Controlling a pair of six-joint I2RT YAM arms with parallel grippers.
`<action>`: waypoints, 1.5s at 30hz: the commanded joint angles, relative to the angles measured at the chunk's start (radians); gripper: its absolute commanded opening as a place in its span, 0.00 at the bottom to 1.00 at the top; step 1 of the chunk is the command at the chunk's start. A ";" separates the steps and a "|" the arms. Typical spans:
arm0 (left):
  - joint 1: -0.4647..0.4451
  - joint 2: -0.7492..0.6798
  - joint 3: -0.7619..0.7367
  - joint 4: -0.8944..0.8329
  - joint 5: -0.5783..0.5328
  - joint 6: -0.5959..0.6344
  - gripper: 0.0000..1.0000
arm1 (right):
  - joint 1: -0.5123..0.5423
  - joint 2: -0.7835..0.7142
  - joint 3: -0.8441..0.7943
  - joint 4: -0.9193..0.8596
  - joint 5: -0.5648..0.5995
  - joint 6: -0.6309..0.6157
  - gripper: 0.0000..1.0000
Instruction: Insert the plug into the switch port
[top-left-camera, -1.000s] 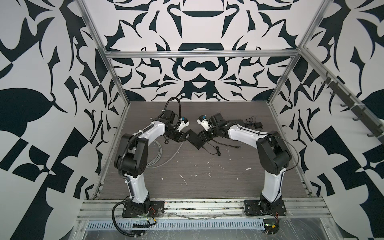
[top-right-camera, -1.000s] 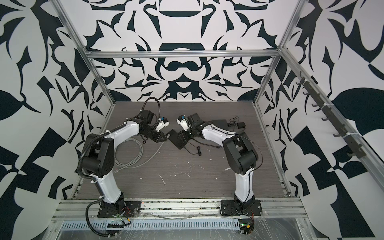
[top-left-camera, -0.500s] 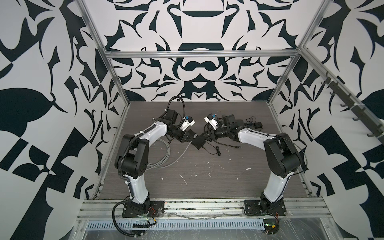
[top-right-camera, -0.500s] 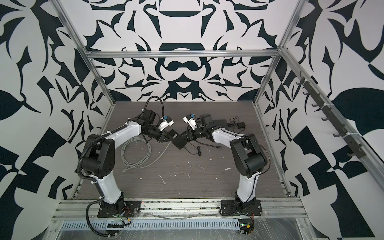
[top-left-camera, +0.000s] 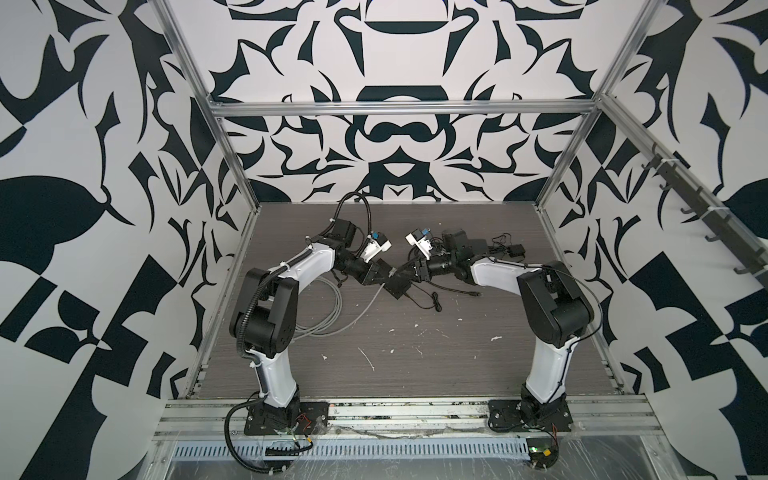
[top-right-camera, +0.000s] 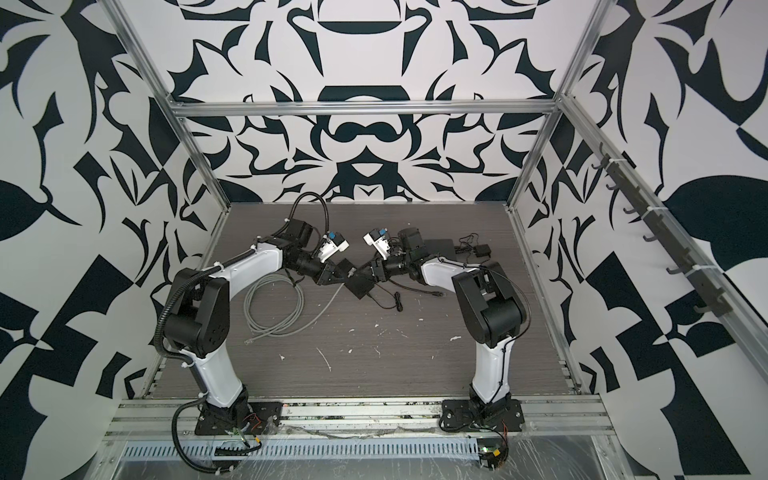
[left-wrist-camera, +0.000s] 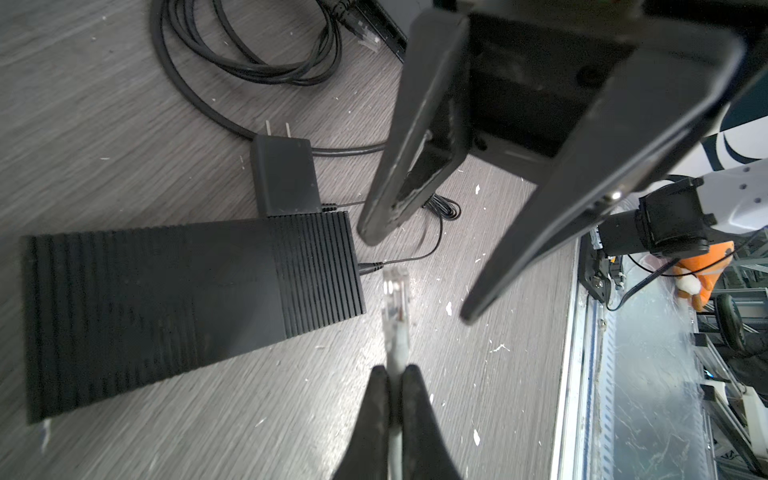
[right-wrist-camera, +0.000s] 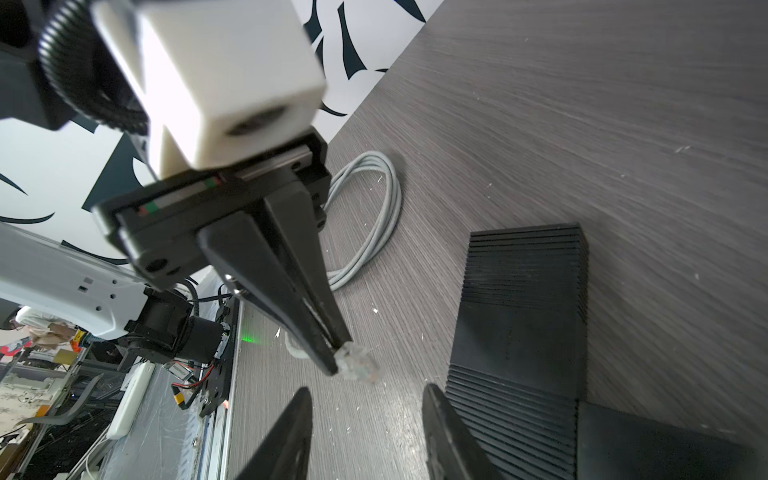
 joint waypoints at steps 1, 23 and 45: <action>-0.007 -0.012 -0.003 -0.018 0.045 0.027 0.00 | 0.011 0.003 0.039 0.022 -0.015 0.003 0.46; -0.012 -0.025 -0.014 -0.016 0.059 0.033 0.00 | 0.018 0.025 0.028 0.195 -0.099 0.143 0.28; -0.063 -0.074 -0.085 0.113 -0.199 -0.051 0.31 | 0.016 -0.002 -0.105 0.264 0.155 0.479 0.17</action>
